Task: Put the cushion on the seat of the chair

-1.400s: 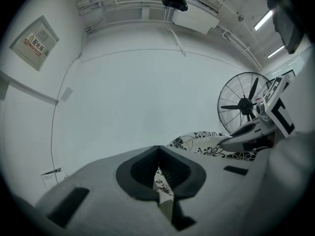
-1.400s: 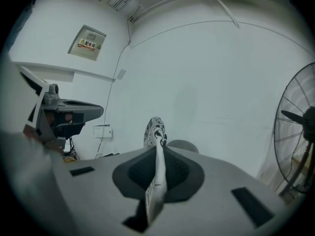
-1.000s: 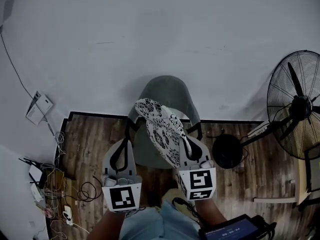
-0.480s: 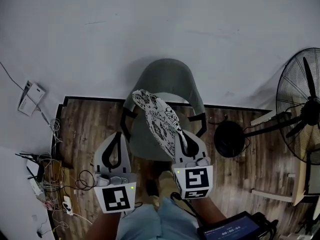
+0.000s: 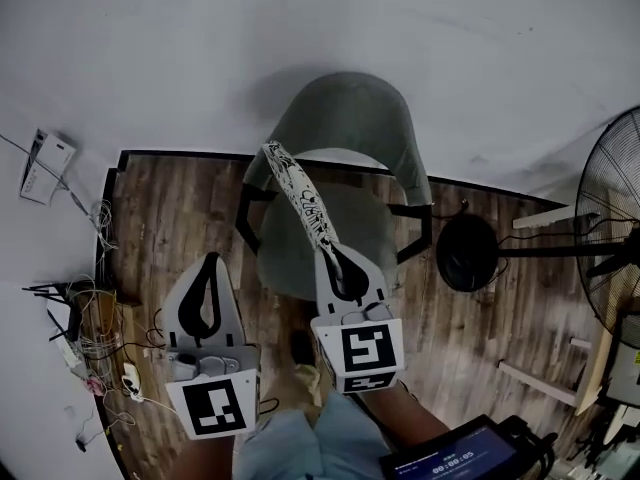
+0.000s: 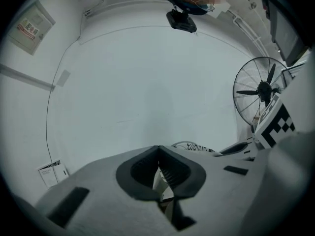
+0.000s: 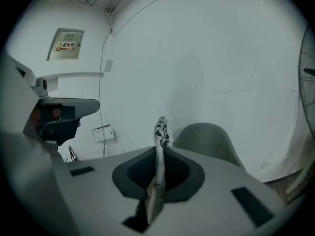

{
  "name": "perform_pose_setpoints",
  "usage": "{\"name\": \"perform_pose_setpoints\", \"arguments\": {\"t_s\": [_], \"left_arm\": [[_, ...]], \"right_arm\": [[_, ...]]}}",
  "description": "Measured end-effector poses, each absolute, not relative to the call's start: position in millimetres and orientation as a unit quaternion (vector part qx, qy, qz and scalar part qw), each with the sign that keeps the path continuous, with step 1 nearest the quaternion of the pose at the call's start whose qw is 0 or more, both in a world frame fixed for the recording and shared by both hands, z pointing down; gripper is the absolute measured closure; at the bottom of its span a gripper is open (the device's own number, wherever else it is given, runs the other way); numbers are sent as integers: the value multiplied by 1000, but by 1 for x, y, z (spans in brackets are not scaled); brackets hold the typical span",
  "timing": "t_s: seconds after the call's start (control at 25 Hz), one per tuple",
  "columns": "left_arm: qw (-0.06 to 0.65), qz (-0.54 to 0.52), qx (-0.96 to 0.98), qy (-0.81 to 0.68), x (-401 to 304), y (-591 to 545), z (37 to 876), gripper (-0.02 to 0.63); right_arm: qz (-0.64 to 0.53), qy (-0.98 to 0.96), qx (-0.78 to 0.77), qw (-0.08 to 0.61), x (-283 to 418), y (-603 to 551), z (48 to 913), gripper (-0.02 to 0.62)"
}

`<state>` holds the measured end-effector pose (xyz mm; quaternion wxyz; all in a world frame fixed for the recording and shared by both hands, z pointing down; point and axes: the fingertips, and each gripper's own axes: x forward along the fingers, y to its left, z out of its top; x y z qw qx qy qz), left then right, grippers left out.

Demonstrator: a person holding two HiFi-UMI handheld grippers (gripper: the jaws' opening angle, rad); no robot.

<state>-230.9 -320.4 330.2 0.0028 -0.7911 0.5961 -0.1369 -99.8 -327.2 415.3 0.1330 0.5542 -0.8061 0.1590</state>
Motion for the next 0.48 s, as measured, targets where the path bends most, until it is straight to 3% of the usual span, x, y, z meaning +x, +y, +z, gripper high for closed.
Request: {"name": "perform_pose_setpoints", "arguments": {"t_s": [0.32, 0.48], "left_arm": [[-14, -150, -777, 611, -256, -324, 346, 597], [-29, -166, -777, 607, -255, -325, 367, 597]], "right_arm": [[224, -796, 558, 63, -118, -344, 425, 577], [281, -765, 579, 26, -102, -344, 470, 577]]}}
